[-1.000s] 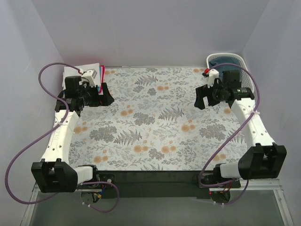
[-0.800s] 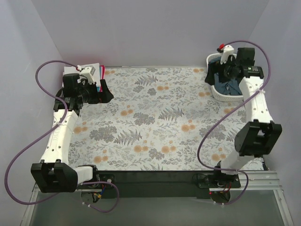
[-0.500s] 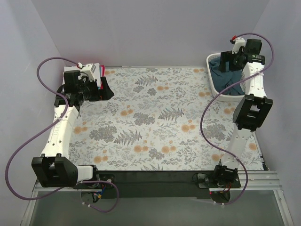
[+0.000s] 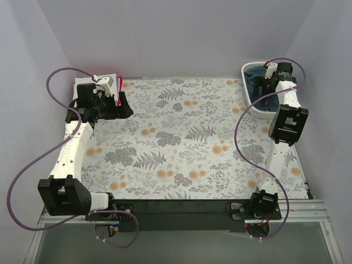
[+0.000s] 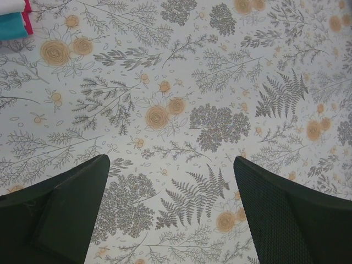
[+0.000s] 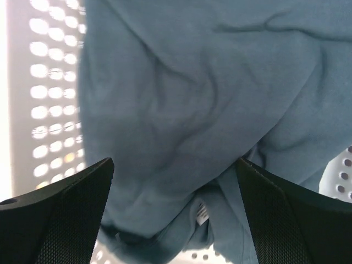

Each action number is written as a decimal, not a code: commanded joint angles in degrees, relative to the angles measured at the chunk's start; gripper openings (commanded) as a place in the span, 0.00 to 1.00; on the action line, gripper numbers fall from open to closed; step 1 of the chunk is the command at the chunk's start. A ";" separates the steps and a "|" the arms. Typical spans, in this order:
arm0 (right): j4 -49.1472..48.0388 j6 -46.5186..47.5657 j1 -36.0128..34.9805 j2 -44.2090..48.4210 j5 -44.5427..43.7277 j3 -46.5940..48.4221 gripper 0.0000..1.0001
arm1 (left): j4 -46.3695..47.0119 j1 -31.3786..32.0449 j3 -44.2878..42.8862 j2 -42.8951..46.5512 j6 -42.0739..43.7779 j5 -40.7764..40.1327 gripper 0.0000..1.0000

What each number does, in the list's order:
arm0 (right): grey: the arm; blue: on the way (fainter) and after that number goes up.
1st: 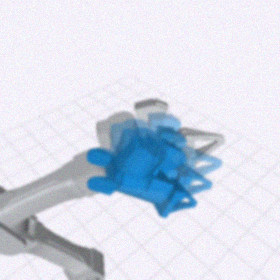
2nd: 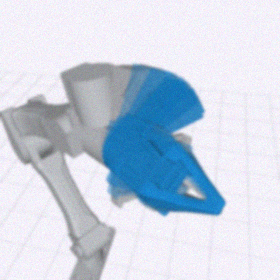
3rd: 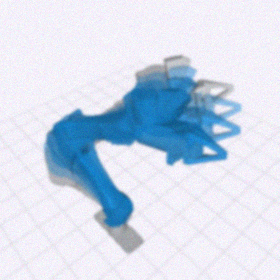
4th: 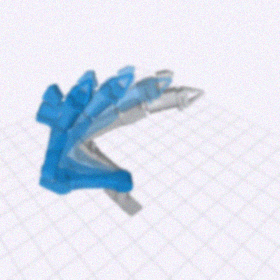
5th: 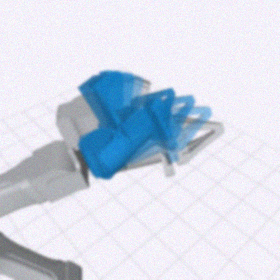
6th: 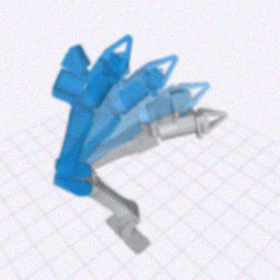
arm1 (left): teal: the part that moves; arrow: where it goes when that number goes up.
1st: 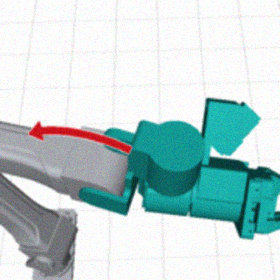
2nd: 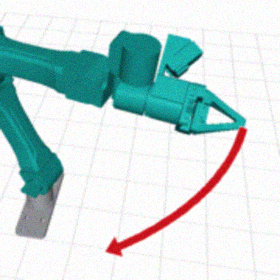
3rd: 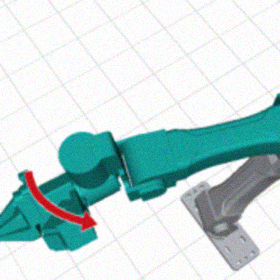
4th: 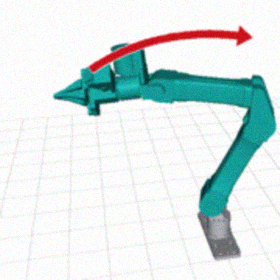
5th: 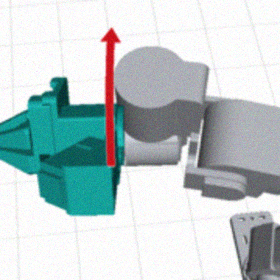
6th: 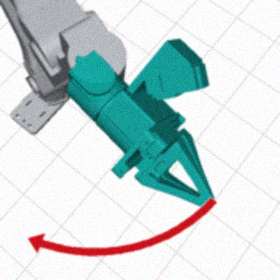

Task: Fold and stack the t-shirts
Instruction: Grab the tshirt from the pile, then move the tshirt to the center of the board, then flatten the tshirt out

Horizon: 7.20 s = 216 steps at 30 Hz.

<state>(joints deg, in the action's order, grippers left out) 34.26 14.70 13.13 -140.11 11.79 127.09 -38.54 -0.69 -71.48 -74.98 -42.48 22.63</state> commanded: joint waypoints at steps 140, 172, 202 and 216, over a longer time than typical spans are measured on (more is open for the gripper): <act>27.44 48.15 -3.19 69.03 18.00 -67.15 0.01 | -3.02 -3.00 -5.97 -22.14 26.65 13.75 0.64; 15.93 33.82 -3.19 49.50 11.94 -46.85 0.01 | -0.90 9.56 5.49 -20.57 21.91 8.73 0.00; 13.55 37.07 -2.67 48.79 11.50 -49.04 0.01 | -31.01 49.12 6.37 8.98 39.63 15.87 0.24; 14.17 34.96 -3.81 52.13 11.59 -47.55 0.01 | -12.71 25.90 9.23 -8.87 32.12 18.07 0.64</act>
<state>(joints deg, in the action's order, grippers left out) 48.60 49.91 9.52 -90.35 22.52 78.08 -56.82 19.92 -65.39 -89.10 -7.31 42.00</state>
